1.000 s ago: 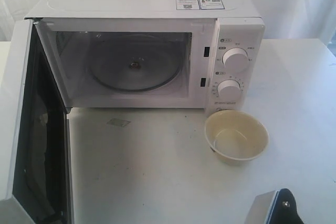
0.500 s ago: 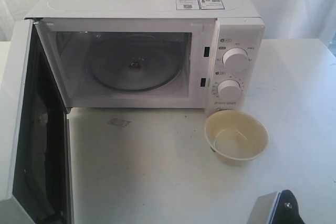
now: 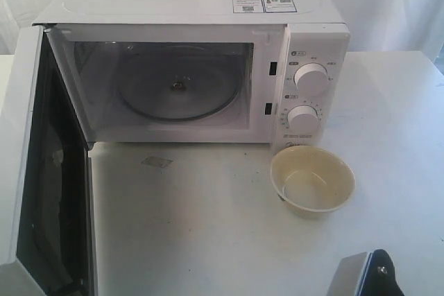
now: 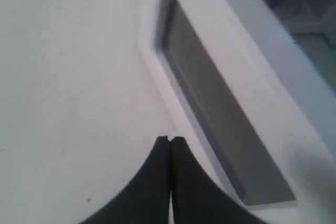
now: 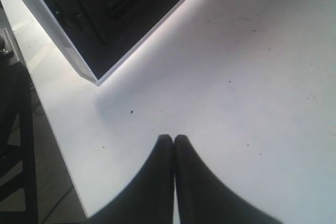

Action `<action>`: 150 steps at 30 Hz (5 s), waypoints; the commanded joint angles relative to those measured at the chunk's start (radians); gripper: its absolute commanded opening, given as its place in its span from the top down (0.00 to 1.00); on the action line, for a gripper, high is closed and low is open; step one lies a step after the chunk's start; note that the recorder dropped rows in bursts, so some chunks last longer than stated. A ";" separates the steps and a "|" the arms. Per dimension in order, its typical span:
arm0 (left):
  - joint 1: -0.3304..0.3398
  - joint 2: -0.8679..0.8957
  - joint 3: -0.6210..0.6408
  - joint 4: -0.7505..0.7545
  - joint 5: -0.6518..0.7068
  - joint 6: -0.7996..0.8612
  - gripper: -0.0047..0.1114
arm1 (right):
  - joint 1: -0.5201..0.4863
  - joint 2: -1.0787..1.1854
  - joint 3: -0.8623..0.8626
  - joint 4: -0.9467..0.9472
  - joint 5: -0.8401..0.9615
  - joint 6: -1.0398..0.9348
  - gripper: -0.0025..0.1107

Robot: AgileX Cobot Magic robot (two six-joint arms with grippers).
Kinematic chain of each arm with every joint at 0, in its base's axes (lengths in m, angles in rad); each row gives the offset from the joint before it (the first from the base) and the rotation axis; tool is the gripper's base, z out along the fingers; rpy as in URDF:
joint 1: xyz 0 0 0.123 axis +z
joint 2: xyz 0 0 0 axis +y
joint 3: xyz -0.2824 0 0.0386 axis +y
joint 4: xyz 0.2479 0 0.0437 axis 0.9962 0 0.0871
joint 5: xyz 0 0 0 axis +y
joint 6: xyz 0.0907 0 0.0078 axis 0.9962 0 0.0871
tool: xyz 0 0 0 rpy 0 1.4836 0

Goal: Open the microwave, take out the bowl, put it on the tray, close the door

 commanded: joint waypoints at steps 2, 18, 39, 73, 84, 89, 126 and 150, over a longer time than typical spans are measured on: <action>0.001 0.119 -0.002 -0.233 0.007 0.278 0.96 | 0.004 -0.006 0.008 -0.002 -0.053 -0.007 0.98; 0.001 0.391 -0.002 -0.426 0.006 0.487 0.96 | 0.004 -0.006 0.008 -0.002 -0.097 -0.026 0.98; -0.067 0.534 -0.002 -0.658 -0.179 0.713 0.96 | 0.004 -0.449 0.002 -0.004 -0.252 -0.086 0.98; -0.192 0.756 -0.006 -1.347 -0.489 1.401 0.96 | 0.004 -0.493 0.008 -0.004 -0.001 -0.106 0.98; -0.192 0.774 -0.006 -1.450 -0.460 1.502 0.96 | 0.004 -0.493 0.008 -0.004 -0.001 -0.106 0.98; -0.192 0.774 -0.006 -1.441 -0.410 1.502 0.96 | 0.004 -0.493 0.008 -0.004 -0.001 -0.126 0.98; -0.192 0.238 0.257 -1.278 -0.389 1.229 0.96 | 0.180 0.343 -0.438 0.727 -0.617 -0.418 0.98; -0.192 0.238 0.287 -1.279 -0.316 1.258 0.96 | -0.116 0.585 -0.687 0.844 -0.617 -0.573 0.98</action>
